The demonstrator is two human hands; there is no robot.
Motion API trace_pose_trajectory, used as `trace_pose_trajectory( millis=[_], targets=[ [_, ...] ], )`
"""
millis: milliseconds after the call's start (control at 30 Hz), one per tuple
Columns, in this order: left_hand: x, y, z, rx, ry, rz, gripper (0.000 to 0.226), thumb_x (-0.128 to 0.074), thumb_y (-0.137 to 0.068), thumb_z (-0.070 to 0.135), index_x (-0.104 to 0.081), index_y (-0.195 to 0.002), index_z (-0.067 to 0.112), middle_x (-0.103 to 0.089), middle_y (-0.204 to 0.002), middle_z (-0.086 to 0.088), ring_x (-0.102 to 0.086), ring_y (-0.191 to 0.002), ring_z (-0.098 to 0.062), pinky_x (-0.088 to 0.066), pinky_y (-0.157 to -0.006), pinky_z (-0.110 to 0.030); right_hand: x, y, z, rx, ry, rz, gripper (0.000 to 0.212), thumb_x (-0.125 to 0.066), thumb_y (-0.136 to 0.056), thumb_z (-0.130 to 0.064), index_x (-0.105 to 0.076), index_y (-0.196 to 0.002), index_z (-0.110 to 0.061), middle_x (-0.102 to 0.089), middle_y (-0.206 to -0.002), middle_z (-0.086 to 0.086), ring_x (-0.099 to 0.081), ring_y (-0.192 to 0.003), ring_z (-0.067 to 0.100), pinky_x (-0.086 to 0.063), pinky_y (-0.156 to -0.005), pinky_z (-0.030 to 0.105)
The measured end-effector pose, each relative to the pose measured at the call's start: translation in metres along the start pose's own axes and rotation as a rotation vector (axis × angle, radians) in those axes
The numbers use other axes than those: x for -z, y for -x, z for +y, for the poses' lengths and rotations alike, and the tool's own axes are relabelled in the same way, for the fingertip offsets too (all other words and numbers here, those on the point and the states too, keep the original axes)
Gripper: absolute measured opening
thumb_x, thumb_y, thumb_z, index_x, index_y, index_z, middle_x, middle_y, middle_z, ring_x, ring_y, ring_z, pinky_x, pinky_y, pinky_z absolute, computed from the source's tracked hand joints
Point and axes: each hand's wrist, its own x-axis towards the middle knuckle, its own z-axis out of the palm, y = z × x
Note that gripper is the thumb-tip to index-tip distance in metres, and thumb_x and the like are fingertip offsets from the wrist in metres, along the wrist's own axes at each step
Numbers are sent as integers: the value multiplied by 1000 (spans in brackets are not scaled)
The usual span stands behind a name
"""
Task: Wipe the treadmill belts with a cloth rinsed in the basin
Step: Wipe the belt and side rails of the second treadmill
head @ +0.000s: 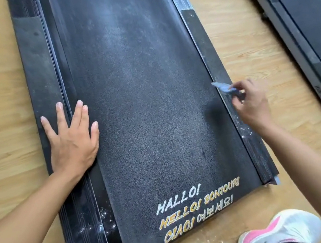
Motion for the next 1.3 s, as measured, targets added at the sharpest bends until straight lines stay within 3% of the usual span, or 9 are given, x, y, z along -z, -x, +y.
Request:
trace_pose_trajectory(
  millis=[133,267,367,433,633,800,967,1133,1300],
  targets=[
    [0,-1,-3,8,42,21,66,-26,-107,48,-36,-161,12,-31,-171,2,-11,-160,-41,-1,-122,-72,-36,8,13,-106,141,-335,30,-61,-82,2,-76,-103,-13,-71,-103,10,-66,-100,32,-44,-87,29],
    [2,-1,-2,19,139,8,70,-33,-102,53,-39,-160,16,-29,-171,7,-6,-162,-35,4,-124,-65,-51,-8,16,40,120,-162,39,-54,-90,-16,-66,-124,-4,-60,-130,19,-56,-123,40,-43,-110,45],
    [5,-3,-14,-9,108,14,62,-32,-103,46,-43,-159,22,-33,-169,10,-15,-161,-31,-11,-123,-65,-75,-17,12,50,180,-359,71,-41,-107,-50,-31,-161,-6,-19,-172,14,-14,-160,26,-13,-131,40],
    [6,-3,-27,-54,78,4,58,-30,-105,42,-41,-160,28,-32,-169,14,-18,-161,-24,-17,-122,-60,-92,-10,12,31,273,-406,96,-23,-99,-74,-8,-166,-8,3,-176,8,7,-162,19,1,-131,38],
    [6,-1,-26,-30,156,26,55,-33,-104,36,-45,-157,26,-36,-167,13,-18,-161,-21,-17,-124,-59,-113,4,-34,-204,165,-303,124,-12,-82,-95,-6,-166,-3,1,-175,14,4,-162,25,-2,-131,47],
    [11,-4,-32,69,516,138,56,-37,-101,22,-49,-155,19,-47,-161,7,-34,-155,-13,-20,-127,-49,-159,30,-175,75,182,-386,108,-25,-93,-81,-7,-166,-3,2,-175,16,5,-162,28,0,-131,46],
    [9,-7,-46,155,752,241,57,-36,-95,1,-56,-147,5,-59,-151,-7,-54,-141,-22,-31,-125,-42,-202,96,-303,488,163,-467,90,-29,-104,-63,-4,-166,-3,7,-174,16,14,-161,26,-2,-131,45],
    [9,-6,-47,115,695,244,59,-35,-93,-3,-57,-147,6,-58,-151,-7,-51,-144,-23,-31,-125,-40,-180,92,-254,695,218,-526,92,-30,-104,-71,-6,-167,-8,4,-176,8,12,-161,19,-7,-131,42],
    [7,-6,-44,110,677,235,57,-34,-95,0,-57,-147,8,-59,-150,-6,-50,-145,-22,-26,-126,-31,-131,41,-114,284,253,-447,93,-28,-102,-74,-4,-168,-14,6,-176,3,12,-161,15,-4,-132,41]
  ],
)
